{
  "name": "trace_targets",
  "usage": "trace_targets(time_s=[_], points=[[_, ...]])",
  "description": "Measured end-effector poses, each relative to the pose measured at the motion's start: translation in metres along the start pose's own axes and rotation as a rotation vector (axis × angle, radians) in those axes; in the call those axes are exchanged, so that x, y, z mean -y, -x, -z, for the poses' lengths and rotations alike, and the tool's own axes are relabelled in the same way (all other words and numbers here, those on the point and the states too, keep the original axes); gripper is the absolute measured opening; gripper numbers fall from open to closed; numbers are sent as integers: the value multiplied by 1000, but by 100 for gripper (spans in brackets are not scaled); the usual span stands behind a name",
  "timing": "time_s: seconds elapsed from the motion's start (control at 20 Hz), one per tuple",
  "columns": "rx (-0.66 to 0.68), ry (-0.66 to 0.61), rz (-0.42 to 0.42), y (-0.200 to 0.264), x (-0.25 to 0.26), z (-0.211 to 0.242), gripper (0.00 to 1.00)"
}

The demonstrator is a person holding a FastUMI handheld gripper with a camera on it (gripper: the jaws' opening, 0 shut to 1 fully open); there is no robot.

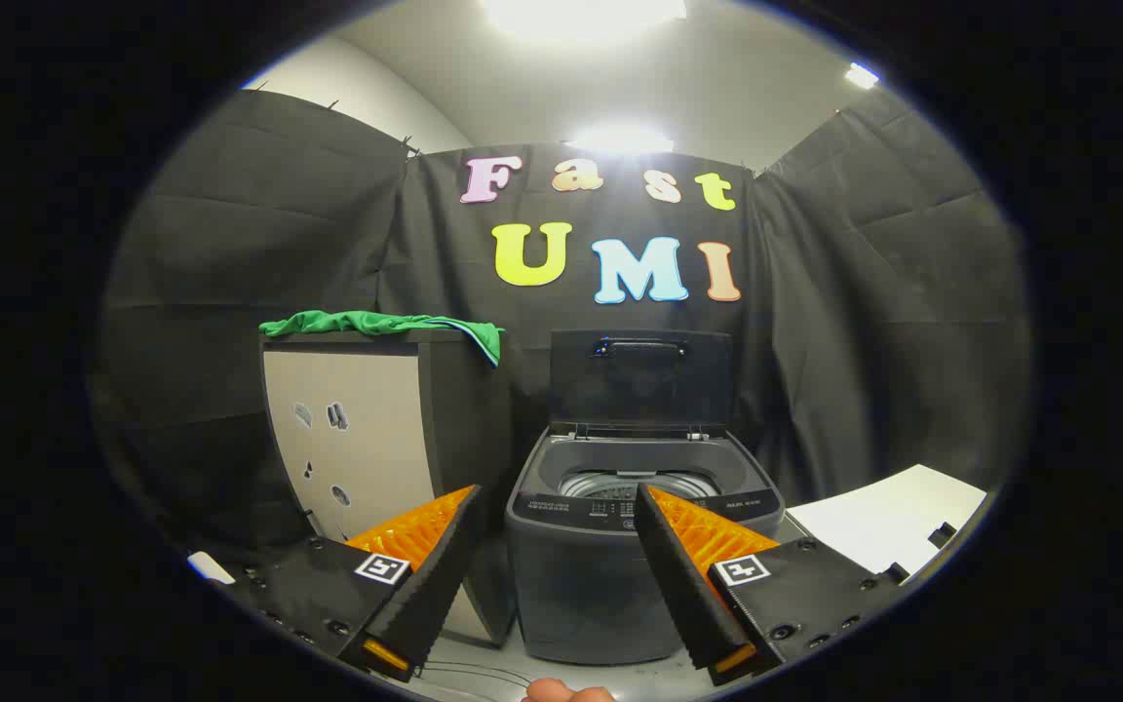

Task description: Pull open the drawer, take out the items inside it, and place them on the countertop above the cabinet.

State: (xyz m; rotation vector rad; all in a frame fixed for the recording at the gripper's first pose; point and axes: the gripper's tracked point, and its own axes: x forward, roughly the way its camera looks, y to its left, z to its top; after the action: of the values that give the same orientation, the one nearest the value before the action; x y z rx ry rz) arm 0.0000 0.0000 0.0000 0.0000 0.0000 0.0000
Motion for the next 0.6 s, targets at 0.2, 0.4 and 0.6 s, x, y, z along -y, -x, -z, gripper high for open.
trace_targets(time_s=[0.2, 0.4, 0.6], points=[[-17, 21, -27, -1, -8, 4, 97], [-20, 27, -43, -1, -12, 3, 98], [-40, 10, -46, -3, -11, 6, 97]])
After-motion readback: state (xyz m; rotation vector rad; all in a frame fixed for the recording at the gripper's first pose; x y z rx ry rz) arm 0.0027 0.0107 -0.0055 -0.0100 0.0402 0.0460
